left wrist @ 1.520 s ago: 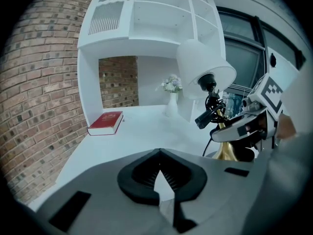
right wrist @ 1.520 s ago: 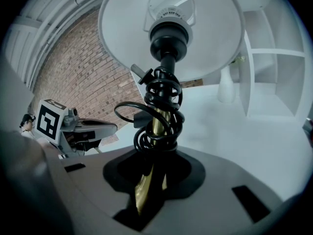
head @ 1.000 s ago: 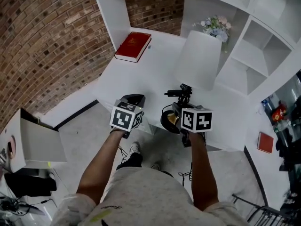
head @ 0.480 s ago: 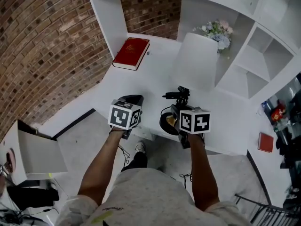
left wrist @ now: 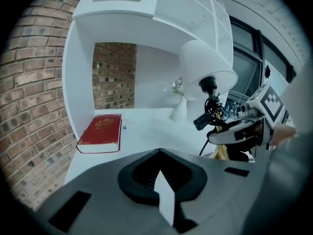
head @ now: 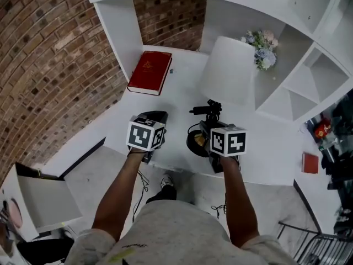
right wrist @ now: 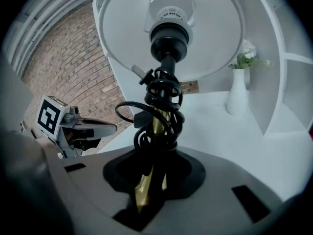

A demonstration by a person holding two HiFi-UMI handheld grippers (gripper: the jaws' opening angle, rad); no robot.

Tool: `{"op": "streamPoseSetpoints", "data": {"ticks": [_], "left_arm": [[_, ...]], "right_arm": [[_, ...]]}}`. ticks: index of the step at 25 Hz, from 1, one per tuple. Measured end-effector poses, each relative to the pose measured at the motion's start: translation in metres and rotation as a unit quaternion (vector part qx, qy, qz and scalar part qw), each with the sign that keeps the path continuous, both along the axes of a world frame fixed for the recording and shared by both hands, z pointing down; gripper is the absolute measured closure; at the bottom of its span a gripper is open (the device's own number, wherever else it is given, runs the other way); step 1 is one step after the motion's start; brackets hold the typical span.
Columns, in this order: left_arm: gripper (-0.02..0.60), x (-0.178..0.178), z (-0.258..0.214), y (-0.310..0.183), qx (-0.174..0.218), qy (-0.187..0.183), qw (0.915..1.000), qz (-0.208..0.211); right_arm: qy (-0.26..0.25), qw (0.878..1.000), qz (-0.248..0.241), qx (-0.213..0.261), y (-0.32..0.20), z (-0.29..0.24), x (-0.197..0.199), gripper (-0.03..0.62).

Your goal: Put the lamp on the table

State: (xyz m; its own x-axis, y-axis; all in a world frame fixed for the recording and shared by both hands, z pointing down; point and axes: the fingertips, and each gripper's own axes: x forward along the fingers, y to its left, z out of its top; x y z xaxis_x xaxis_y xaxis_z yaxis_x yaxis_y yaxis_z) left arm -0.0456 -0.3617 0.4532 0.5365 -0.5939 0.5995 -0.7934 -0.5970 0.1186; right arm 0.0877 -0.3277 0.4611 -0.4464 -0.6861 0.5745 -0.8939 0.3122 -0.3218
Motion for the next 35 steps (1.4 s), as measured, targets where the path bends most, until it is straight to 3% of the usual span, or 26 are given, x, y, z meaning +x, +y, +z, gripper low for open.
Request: {"op": "streamPoseSetpoints", "data": {"ticks": [17, 26, 35], "left_arm": [[0.584, -0.019, 0.009, -0.094, -0.019, 0.013, 0.9977, 0.064], [0.584, -0.020, 0.015, -0.112, -0.027, 0.029, 0.9966, 0.072], [0.584, -0.033, 0.016, -0.121, -0.027, 0.029, 0.9982, 0.045]], "right_arm": [[0.029, 0.997, 0.065, 0.005, -0.093, 0.012, -0.017, 0.500], [0.042, 0.998, 0.051, 0.009, -0.114, 0.016, -0.032, 0.502], [0.046, 0.999, 0.019, 0.020, -0.135, 0.017, -0.041, 0.502]]}}
